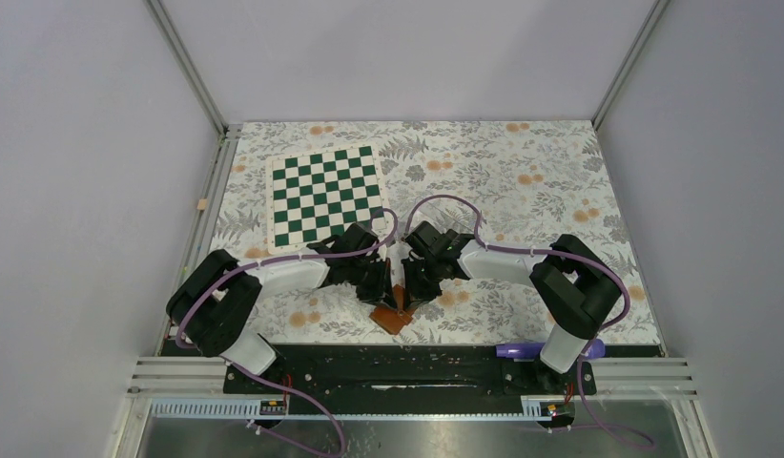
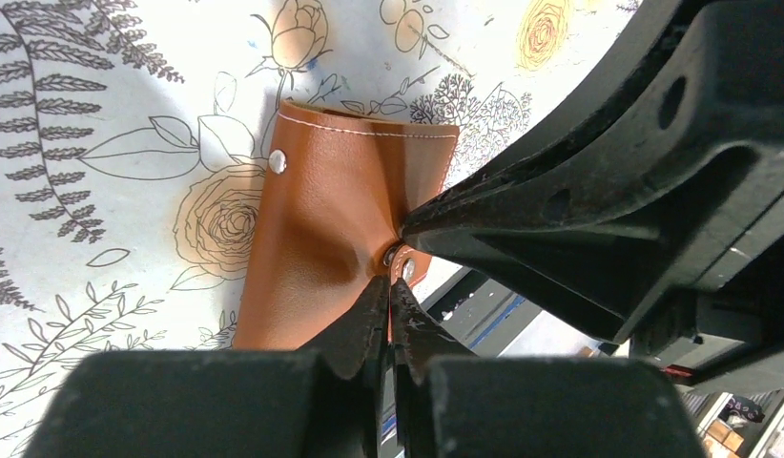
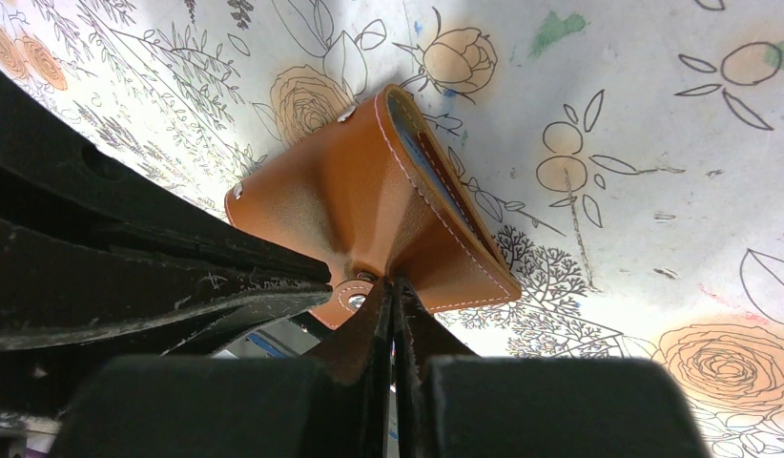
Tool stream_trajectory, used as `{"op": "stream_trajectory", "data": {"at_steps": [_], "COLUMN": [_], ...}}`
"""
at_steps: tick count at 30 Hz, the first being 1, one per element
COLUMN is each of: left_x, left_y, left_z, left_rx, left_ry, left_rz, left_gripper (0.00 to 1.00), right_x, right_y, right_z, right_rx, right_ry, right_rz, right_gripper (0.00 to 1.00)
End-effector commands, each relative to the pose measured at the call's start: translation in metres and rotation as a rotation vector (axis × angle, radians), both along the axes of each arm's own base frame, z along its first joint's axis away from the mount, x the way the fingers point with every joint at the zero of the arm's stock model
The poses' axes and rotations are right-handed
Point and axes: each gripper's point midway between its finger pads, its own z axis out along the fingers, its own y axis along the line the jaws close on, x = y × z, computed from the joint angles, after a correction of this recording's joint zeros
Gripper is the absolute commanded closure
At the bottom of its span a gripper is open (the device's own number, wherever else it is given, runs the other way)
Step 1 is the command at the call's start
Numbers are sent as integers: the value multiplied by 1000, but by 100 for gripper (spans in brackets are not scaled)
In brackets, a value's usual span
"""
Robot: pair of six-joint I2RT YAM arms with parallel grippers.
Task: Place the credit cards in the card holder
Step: Close the card holder at the corner of the board.
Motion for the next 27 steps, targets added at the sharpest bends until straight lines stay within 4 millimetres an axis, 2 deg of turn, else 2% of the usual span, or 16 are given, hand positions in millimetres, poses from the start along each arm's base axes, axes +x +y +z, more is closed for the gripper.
{"op": "stream_trajectory", "data": {"at_steps": [1,6,11,15,20,22,24,27], "left_x": [11,2,-3,-5,-6,-8,-7,-8], "left_y": [-12,-15,-15,-16,-16,-16,-13,-11], "left_z": [14,8,1,-1,-2,-3,-4,-6], "left_rx": [-55,-81,-77,-81,-81,-76,-57,-46], "left_ry": [-41,19,62,81,95,101,98,95], "left_rz": [-9,-10,-13,-18,-19,-21,-16,-15], "left_gripper": [90,79,80,87,90,89,83,82], "right_x": [9,8,8,8,9,8,9,9], "right_y": [0,-1,0,-1,-1,-1,-1,0], "right_z": [2,1,0,0,0,0,0,0], "right_rx": [-14,-17,-17,-18,-18,-19,-19,-19], "right_ry": [-36,-33,-31,-30,-32,-32,-35,-34], "right_rz": [-6,-7,-5,-5,-5,-5,-5,-4], "right_gripper": [98,98,98,98,98,98,98,98]}}
